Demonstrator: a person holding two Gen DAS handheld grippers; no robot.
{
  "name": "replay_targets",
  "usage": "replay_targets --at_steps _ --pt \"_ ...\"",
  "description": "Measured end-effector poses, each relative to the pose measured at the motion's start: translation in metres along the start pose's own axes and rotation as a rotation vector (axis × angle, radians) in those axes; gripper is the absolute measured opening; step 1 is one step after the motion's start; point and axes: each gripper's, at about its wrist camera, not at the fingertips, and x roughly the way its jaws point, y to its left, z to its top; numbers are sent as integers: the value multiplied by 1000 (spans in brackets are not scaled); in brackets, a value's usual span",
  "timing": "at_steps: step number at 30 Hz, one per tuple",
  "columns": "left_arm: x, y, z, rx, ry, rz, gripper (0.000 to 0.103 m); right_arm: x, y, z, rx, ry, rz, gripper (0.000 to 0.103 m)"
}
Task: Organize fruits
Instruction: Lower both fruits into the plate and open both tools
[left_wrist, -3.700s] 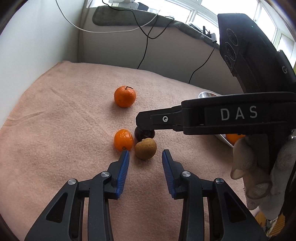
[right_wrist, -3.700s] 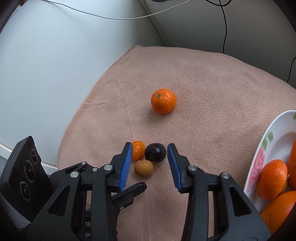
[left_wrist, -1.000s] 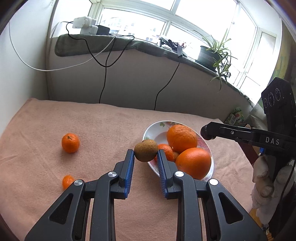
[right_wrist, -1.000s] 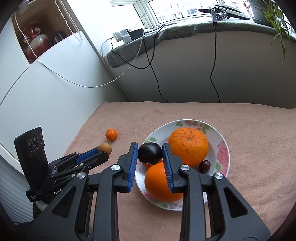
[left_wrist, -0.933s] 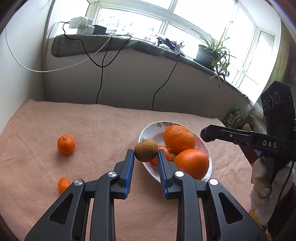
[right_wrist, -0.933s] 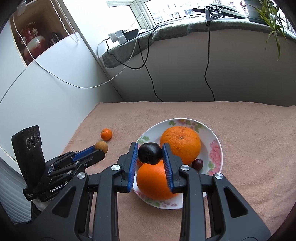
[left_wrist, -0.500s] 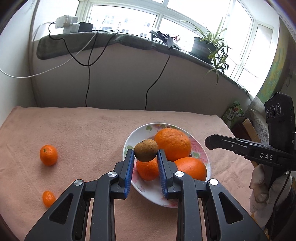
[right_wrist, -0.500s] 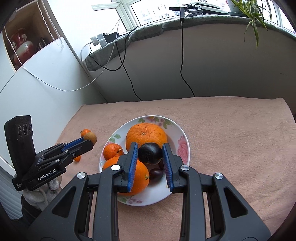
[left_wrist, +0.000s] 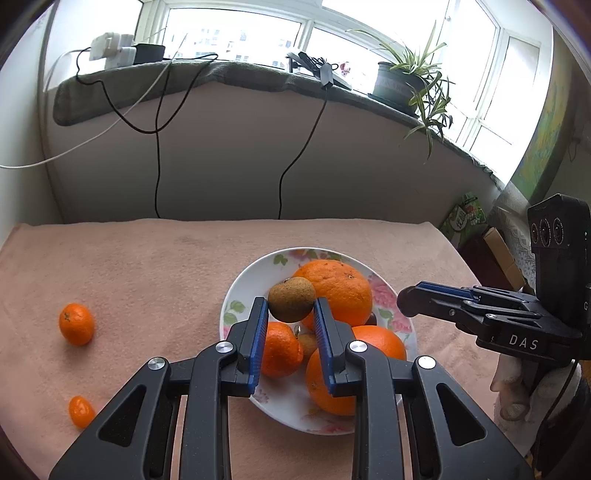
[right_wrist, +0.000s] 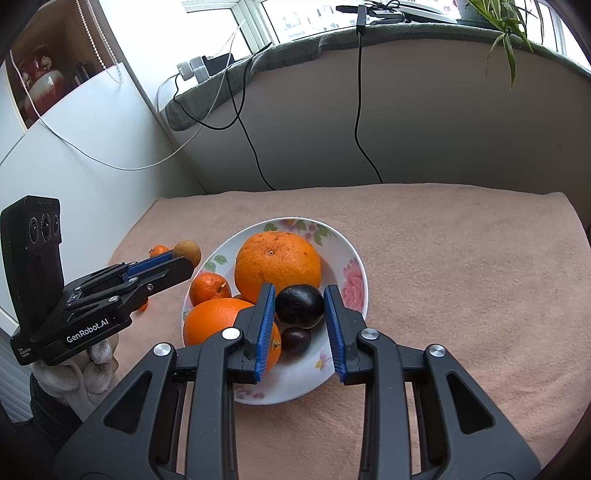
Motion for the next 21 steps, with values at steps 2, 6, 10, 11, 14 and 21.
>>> replay_targets --at_steps 2,6,10,11,14,21 --pt "0 -1 1 4 2 0 24 0 1 0 -3 1 1 29" --pt "0 -2 1 8 0 2 24 1 2 0 -5 0 -6 29" --pt "-1 -4 1 14 -1 1 24 0 3 -1 -15 0 -9 29" --pt "-1 -4 1 16 -1 0 24 0 4 -1 -17 1 -11 29" --pt "-3 -5 1 17 -7 -2 24 0 5 -2 -21 1 -7 29" --pt "-4 -4 2 7 -10 9 47 -3 9 -3 -38 -11 -1 61"
